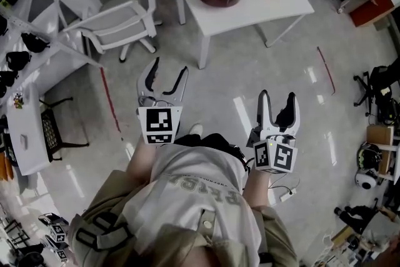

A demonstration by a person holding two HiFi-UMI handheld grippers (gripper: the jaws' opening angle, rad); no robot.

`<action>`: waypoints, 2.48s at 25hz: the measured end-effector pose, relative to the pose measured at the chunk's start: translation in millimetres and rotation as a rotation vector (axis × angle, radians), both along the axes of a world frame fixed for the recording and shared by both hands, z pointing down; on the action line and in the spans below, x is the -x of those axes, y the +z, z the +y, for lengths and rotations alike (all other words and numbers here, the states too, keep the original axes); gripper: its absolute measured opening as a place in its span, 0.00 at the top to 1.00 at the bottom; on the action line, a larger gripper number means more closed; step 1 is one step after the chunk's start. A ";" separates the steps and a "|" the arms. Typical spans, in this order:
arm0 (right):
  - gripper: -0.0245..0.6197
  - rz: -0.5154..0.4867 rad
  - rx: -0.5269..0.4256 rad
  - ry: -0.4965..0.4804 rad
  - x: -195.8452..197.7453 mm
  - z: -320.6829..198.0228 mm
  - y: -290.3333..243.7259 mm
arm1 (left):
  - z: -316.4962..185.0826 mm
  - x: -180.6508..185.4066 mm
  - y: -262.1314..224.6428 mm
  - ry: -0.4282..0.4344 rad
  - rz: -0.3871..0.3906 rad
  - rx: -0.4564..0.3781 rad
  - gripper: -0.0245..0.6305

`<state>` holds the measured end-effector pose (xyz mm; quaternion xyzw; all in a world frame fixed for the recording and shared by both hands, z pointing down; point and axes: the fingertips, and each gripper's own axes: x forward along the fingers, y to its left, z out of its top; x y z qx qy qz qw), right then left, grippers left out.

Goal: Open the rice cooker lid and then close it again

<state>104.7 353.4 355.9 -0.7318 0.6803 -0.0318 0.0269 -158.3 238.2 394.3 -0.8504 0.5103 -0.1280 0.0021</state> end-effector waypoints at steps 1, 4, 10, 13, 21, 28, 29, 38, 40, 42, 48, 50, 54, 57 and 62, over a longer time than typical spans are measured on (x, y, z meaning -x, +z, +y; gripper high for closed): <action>0.44 0.002 0.008 0.004 -0.8 -2.5 1.8 | -3.3 0.5 2.6 0.000 0.000 0.007 0.49; 0.43 0.003 0.025 0.010 -4.1 -10.7 5.9 | -11.3 0.3 11.1 -0.001 -0.002 0.028 0.49; 0.43 -0.009 0.053 -0.027 -6.4 -31.0 18.5 | -18.5 -5.7 23.9 -0.010 -0.005 0.057 0.49; 0.43 -0.012 0.059 -0.052 -7.1 -48.8 24.4 | -28.9 -7.0 27.2 -0.028 -0.011 0.059 0.49; 0.43 -0.024 0.069 -0.119 -29.9 -119.8 30.0 | -85.6 -28.3 20.4 -0.082 -0.032 0.046 0.49; 0.43 -0.024 0.040 -0.178 -61.4 -189.4 18.4 | -143.2 -63.7 5.0 -0.121 -0.028 0.013 0.49; 0.43 -0.024 0.036 -0.184 -66.1 -197.0 17.2 | -149.1 -69.0 5.3 -0.125 -0.031 0.013 0.49; 0.43 -0.026 0.026 -0.247 -93.4 -250.8 14.1 | -187.2 -97.0 2.4 -0.168 -0.046 0.005 0.49; 0.43 -0.034 0.035 -0.253 -96.2 -259.3 17.9 | -192.2 -96.9 6.0 -0.178 -0.055 0.018 0.49; 0.43 -0.042 0.051 -0.260 -96.5 -267.1 22.6 | -196.7 -95.4 10.3 -0.186 -0.063 0.038 0.49; 0.43 -0.052 0.086 -0.280 -91.8 -291.5 36.1 | -218.3 -93.3 25.2 -0.186 -0.078 0.077 0.49; 0.43 -0.047 0.094 -0.275 -93.0 -301.6 39.8 | -229.6 -95.8 31.2 -0.171 -0.081 0.087 0.49; 0.43 -0.033 0.111 -0.271 -92.1 -324.4 46.6 | -256.1 -104.6 39.3 -0.108 -0.092 0.096 0.46; 0.43 -0.011 0.123 -0.295 -86.2 -342.0 49.0 | -276.3 -112.8 43.5 -0.042 -0.128 0.097 0.43; 0.43 0.049 0.166 -0.385 -65.2 -376.9 55.5 | -310.1 -126.3 47.0 0.083 -0.204 0.088 0.41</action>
